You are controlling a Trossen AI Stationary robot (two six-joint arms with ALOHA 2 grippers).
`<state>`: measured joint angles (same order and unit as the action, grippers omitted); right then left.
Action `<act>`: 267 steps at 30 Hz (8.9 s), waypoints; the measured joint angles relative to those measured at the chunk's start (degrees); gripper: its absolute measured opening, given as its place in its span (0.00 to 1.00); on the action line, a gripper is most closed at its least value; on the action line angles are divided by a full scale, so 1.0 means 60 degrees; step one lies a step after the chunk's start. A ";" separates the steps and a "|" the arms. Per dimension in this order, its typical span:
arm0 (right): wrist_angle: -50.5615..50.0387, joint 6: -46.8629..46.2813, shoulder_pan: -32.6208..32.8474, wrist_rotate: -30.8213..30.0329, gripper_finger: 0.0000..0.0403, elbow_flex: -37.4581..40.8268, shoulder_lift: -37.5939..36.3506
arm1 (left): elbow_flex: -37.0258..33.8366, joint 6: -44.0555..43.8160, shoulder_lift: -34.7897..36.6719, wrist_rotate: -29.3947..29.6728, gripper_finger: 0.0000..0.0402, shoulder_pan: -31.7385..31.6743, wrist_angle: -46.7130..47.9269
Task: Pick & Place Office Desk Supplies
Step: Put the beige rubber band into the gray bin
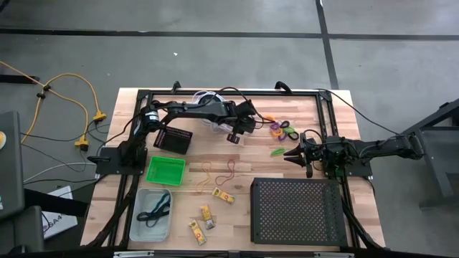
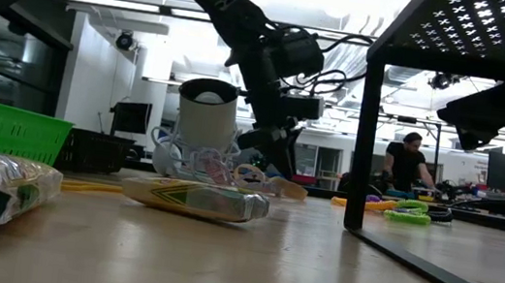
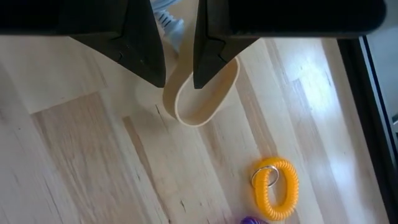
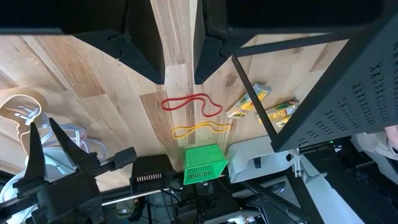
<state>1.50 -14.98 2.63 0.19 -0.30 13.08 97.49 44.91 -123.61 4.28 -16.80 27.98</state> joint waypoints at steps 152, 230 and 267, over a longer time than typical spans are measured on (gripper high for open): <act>0.0000 0.0000 -0.0002 0.0000 0.18 0.0000 -0.0002 | 0.0000 0.2785 -0.0266 -0.0924 0.19 -0.0494 0.0667; 0.0003 0.0000 0.0000 0.0000 0.18 0.0000 -0.0003 | 0.0040 0.3611 -0.0295 -0.1206 0.19 -0.0637 0.0559; 0.0000 0.0000 0.0000 0.0000 0.18 0.0000 -0.0001 | 0.0051 0.3507 -0.0295 -0.0778 0.08 -0.0546 0.0655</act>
<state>1.50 -14.98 2.63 0.19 -0.30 13.07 97.80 65.95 -125.38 -0.38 -20.08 31.90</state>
